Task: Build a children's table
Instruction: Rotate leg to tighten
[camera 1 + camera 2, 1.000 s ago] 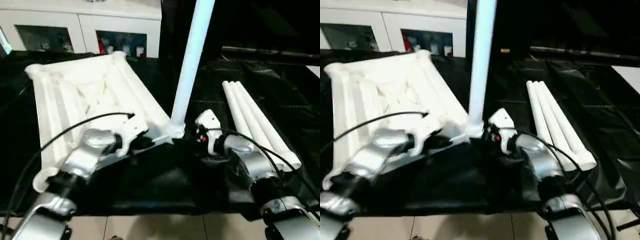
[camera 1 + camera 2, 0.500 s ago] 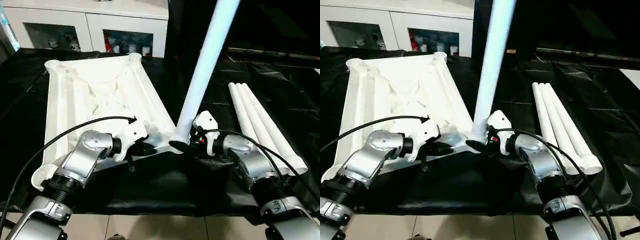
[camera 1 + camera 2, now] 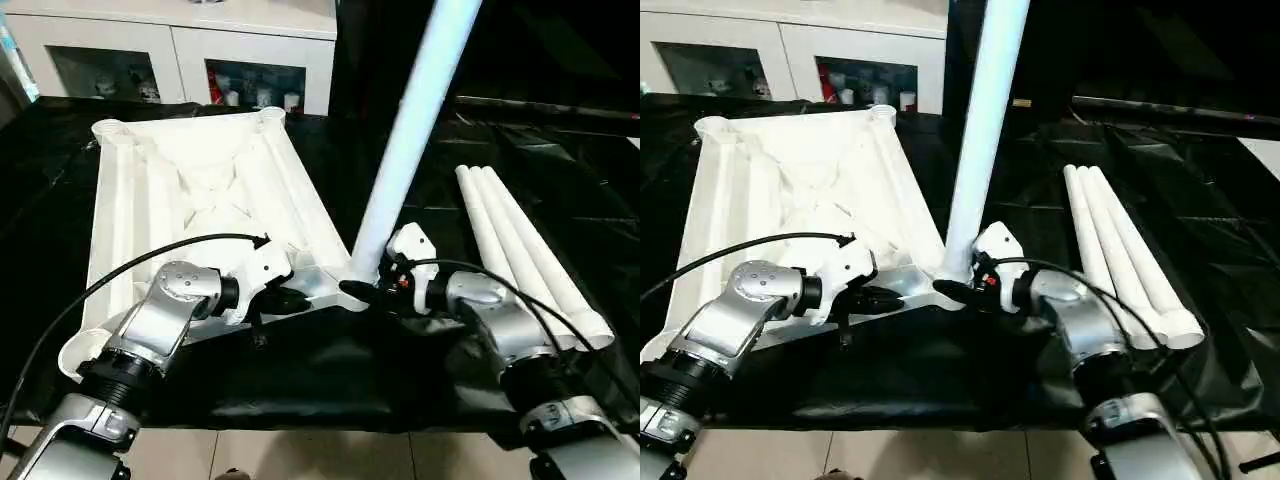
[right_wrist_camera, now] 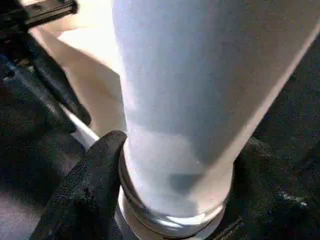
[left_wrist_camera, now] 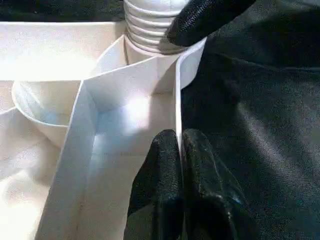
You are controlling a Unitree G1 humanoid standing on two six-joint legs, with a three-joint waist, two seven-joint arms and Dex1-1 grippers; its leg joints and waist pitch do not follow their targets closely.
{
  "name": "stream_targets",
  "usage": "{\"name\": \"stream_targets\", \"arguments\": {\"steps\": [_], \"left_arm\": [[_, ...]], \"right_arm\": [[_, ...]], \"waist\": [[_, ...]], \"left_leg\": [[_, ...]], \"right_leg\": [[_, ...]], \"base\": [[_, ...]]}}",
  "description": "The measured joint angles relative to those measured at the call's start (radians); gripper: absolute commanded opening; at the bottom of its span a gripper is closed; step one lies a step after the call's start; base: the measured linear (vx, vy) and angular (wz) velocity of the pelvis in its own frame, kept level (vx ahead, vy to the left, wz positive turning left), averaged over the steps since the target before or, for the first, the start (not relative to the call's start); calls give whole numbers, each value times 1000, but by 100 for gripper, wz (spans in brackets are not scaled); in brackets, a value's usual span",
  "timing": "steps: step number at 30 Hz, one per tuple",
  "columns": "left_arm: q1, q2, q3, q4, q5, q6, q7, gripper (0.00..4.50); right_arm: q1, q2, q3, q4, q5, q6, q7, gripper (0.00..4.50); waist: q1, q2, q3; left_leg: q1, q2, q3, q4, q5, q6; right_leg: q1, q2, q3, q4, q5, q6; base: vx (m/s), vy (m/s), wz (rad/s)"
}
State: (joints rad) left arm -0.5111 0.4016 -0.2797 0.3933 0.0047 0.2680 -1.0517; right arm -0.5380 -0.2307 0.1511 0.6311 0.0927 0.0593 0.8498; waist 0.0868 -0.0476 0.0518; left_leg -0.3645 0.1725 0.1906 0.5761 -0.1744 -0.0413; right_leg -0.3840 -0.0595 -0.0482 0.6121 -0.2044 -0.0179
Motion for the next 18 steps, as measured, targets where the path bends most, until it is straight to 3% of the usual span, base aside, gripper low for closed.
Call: {"name": "stream_targets", "arguments": {"steps": [4,9,15,16,18], "left_arm": [[-47,-83,8,71,32,48,131,0],[-105,-197,24,153,56,110,306,0],[-109,-227,27,150,69,140,352,0],[-109,-227,27,149,69,139,352,0],[-110,-225,26,149,69,138,352,0]], "right_arm": [[-10,99,-69,58,-6,14,-239,274],[-73,216,-133,152,-24,25,-561,274],[-102,246,-146,210,-30,-8,-649,274],[-102,246,-148,213,-30,-16,-647,329],[-102,251,-157,217,-27,-30,-641,346]], "waist": [[-3,0,0],[-4,-1,-1],[-4,-6,-5],[-3,-6,-5],[-4,-6,-5]], "left_leg": [[9,0,2,1,0,-1],[10,0,3,1,0,-1],[10,0,3,1,0,-1],[10,0,3,1,0,-1],[10,0,3,0,0,-1]], "right_leg": [[5,0,3,1,-3,5],[4,-1,3,-1,-3,6],[5,-1,3,-2,-3,6],[5,-1,4,-2,-3,6],[4,-1,3,-1,-3,6]], "base": [[0,0,0],[0,0,0],[0,0,0],[0,0,0],[0,0,0]]}}
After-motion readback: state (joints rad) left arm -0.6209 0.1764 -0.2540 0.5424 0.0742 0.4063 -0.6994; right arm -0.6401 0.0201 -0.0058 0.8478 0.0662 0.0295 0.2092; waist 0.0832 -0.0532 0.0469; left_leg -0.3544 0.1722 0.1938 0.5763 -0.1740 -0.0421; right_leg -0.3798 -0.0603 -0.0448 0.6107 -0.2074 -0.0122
